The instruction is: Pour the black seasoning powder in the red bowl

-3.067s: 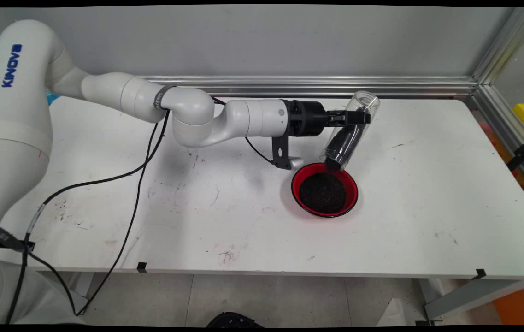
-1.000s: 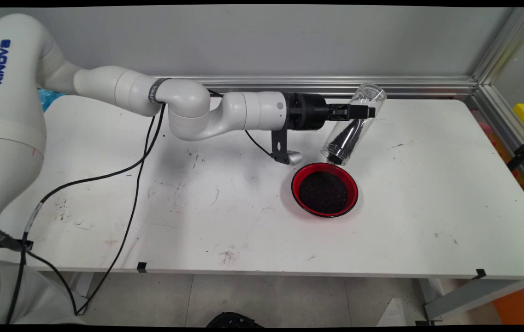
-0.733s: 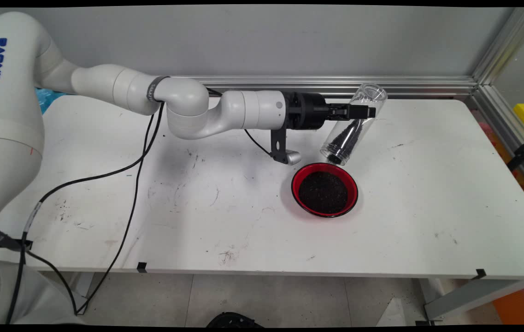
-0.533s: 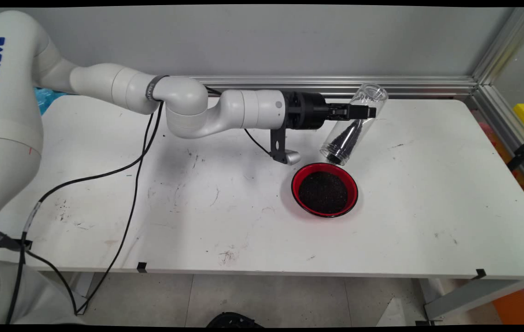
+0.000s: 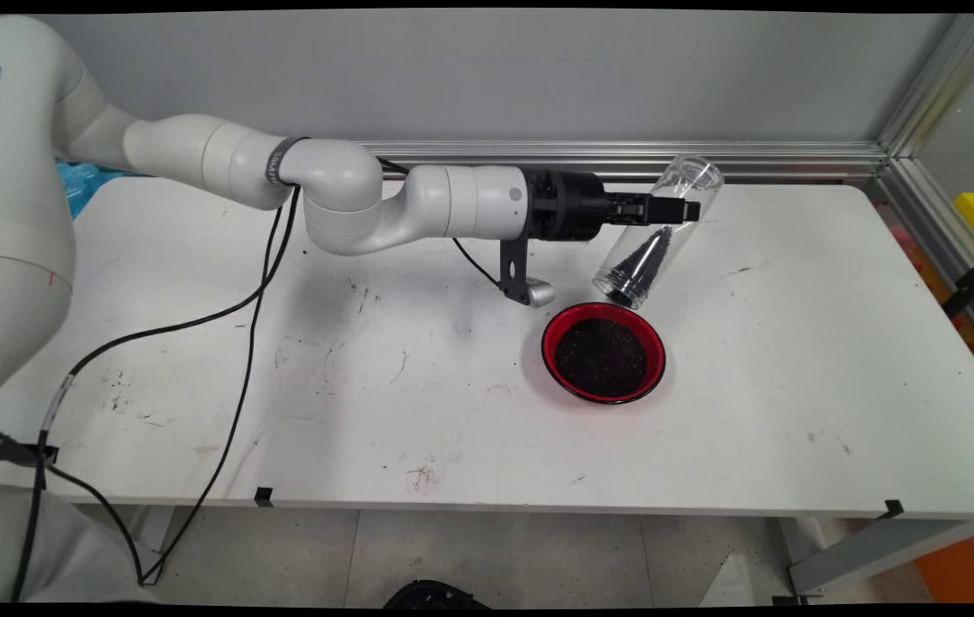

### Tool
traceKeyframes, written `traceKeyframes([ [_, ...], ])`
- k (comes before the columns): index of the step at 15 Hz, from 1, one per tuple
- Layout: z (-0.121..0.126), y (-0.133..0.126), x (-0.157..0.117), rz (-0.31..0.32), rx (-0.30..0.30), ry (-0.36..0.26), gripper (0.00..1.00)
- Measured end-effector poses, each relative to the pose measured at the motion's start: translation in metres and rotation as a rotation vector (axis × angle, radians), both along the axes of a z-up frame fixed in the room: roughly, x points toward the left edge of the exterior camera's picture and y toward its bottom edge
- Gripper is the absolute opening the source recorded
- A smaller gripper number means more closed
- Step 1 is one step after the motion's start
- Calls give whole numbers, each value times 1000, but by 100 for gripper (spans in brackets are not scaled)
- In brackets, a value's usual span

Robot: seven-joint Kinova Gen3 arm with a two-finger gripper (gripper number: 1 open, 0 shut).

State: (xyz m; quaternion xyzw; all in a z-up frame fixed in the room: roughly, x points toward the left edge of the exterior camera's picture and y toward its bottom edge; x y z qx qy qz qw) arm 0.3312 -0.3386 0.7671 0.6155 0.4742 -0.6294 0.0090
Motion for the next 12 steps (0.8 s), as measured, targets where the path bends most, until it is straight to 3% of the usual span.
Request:
traceKeyframes([
  [12,0,0,0,-26,-15,-7,0],
])
